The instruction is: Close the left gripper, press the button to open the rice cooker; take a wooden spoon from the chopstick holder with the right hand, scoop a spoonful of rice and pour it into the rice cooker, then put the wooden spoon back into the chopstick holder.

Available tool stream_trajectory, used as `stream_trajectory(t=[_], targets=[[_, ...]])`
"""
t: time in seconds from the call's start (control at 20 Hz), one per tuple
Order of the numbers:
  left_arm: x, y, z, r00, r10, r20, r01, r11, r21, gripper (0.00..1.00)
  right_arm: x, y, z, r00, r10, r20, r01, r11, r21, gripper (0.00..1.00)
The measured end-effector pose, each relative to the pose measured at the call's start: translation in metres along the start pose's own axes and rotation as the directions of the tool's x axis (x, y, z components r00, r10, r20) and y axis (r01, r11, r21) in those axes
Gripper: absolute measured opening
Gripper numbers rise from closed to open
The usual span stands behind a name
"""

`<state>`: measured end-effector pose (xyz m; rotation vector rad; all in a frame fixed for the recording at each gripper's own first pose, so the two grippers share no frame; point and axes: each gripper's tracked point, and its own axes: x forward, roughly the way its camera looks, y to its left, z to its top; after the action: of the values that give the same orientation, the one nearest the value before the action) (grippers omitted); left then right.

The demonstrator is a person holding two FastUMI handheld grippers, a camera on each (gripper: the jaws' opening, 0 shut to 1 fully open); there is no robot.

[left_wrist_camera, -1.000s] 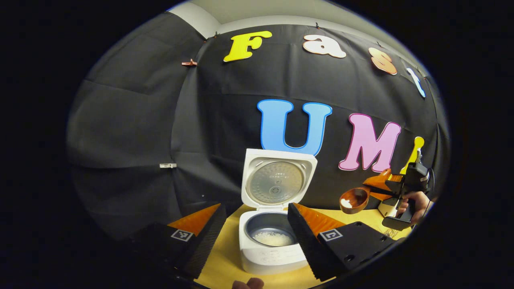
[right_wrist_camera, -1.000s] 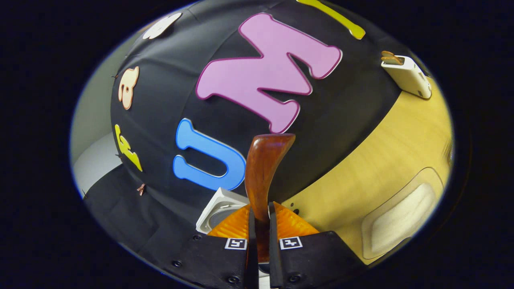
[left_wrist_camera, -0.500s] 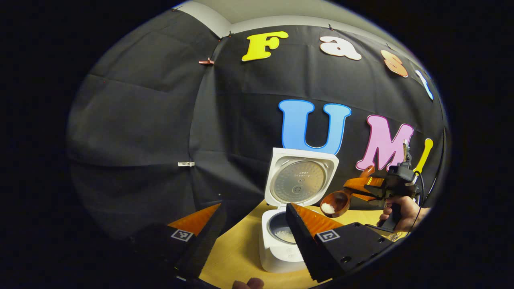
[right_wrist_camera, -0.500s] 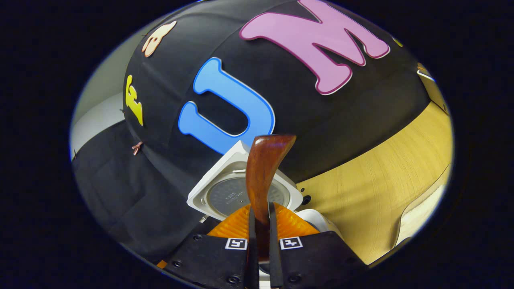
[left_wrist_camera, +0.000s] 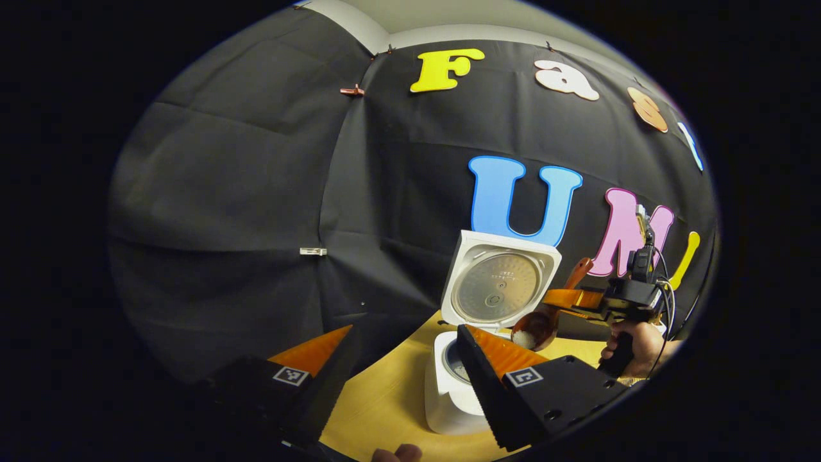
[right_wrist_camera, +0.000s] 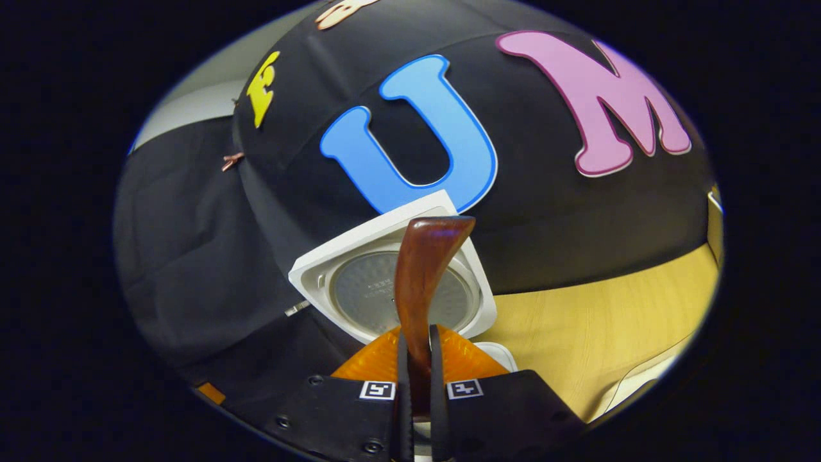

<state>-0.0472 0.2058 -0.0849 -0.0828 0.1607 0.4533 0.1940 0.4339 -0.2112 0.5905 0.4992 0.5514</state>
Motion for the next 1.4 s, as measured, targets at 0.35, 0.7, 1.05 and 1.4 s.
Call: stream_trajectory(t=[0.35, 0.7, 1.05, 1.4], targets=[[0.000, 0.003, -0.006, 1.000, 0.005, -0.009, -0.005, 1.000, -0.021, 0.95, 0.001, 0.031, -0.015, 0.998, 0.062, -0.032, -0.069, 0.940, -0.335, 0.14], [-0.005, 0.015, -0.011, 1.000, 0.021, -0.007, -0.022, 0.999, -0.032, 0.95, -0.002, 0.063, -0.018, 0.991, 0.129, -0.043, -0.126, 0.754, -0.644, 0.14], [-0.004, 0.018, -0.006, 1.000, 0.029, -0.002, -0.029, 0.999, -0.039, 0.95, -0.004, 0.070, -0.024, 0.988, 0.146, -0.043, -0.118, 0.559, -0.821, 0.14], [-0.005, 0.015, -0.002, 0.999, 0.030, 0.012, -0.030, 0.999, -0.033, 0.92, -0.005, 0.055, -0.010, 0.990, 0.132, -0.044, -0.139, 0.940, -0.310, 0.14]])
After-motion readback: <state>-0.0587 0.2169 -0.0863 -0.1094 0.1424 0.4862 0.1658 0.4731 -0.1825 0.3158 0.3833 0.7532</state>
